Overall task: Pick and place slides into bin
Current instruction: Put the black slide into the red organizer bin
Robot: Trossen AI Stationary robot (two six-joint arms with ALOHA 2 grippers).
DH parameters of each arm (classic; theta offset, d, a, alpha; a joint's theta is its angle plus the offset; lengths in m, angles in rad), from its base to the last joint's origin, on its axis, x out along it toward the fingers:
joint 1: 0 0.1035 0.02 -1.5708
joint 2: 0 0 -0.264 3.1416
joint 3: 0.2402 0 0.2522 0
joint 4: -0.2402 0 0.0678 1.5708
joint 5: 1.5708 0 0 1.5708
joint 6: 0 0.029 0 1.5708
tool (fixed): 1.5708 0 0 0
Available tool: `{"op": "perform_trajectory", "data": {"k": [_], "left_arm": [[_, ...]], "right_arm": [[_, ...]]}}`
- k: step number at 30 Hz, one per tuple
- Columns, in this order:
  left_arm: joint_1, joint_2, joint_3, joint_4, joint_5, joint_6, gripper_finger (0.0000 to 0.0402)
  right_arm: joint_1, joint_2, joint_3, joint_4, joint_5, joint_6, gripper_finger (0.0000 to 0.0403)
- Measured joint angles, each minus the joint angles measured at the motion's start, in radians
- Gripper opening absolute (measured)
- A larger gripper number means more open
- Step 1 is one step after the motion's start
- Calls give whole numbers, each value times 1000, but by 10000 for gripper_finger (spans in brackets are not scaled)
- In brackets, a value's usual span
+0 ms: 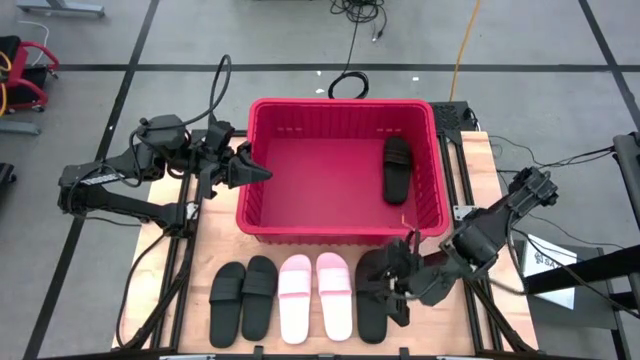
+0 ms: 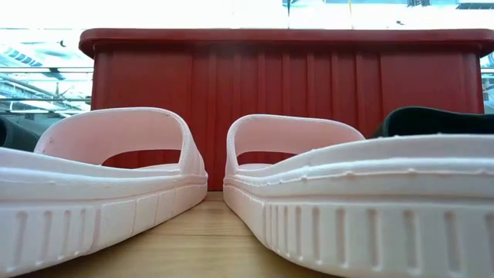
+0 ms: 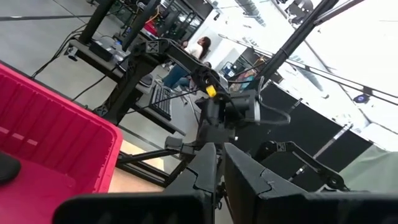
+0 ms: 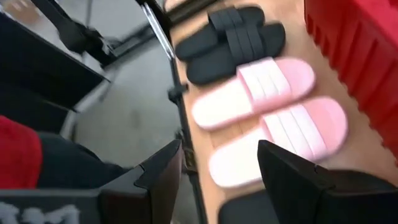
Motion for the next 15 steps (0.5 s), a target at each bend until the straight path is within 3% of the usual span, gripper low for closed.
{"op": "perform_trajectory", "data": {"k": [8,15], "left_arm": [[0,0,0,0,2,6,26],[0,0,0,-9,2,26,26]], "right_arm": [[15,53,20,-180,-5,60,201],[14,172,171,-431,5,27,201]]}}
